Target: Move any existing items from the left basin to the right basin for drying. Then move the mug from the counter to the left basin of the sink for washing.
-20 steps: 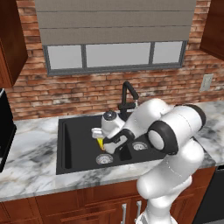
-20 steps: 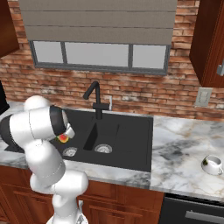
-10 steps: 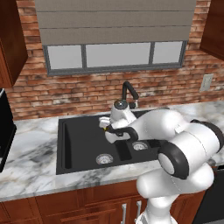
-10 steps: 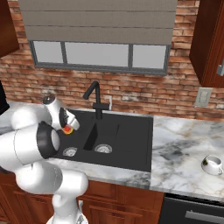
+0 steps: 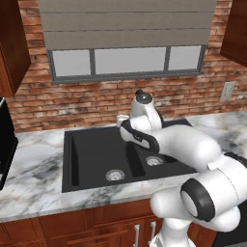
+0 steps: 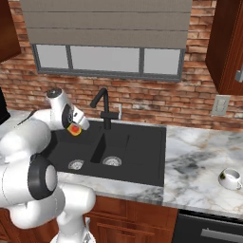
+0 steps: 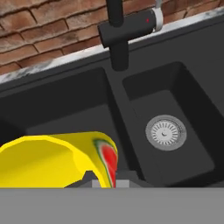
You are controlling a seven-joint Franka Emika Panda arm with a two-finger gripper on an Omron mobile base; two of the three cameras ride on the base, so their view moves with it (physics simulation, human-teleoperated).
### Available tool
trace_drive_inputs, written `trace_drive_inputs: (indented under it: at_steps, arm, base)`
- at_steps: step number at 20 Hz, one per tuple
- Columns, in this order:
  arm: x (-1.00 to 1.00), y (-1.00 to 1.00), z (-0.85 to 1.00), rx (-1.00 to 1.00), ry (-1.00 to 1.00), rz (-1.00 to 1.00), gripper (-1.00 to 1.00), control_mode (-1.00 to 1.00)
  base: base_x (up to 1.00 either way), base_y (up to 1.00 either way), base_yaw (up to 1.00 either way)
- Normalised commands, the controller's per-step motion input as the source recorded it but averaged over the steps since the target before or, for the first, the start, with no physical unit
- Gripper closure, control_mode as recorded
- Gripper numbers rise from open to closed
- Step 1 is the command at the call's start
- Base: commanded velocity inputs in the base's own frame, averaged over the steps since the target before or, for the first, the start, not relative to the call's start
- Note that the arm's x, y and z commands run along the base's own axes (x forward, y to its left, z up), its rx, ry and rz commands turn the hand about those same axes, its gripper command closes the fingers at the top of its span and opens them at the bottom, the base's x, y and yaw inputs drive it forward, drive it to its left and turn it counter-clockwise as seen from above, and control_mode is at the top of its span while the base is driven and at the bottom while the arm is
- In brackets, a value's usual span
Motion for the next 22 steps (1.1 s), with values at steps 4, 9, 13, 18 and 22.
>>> trace_drive_inputs:
  at_steps: [4, 9, 13, 18, 22]
  arm:
    - [-0.36, -0.19, 0.57, 0.00, 0.00, 0.00, 1.00, -1.00]
    - [-0.36, -0.23, 0.46, 0.00, 0.00, -0.01, 1.00, -1.00]
    - [-0.39, -0.32, 0.28, 0.00, 0.00, -0.03, 1.00, -1.00]
    - [-0.44, -0.38, 0.12, 0.00, 0.00, -0.04, 1.00, -1.00]
    - [-0.42, -0.38, 0.03, 0.00, 0.00, -0.03, 1.00, -1.00]
  base:
    - [0.00, 0.00, 0.00]
    - [0.00, 0.00, 0.00]
    - [0.00, 0.00, 0.00]
    - [0.00, 0.00, 0.00]
    - [0.00, 0.00, 0.00]
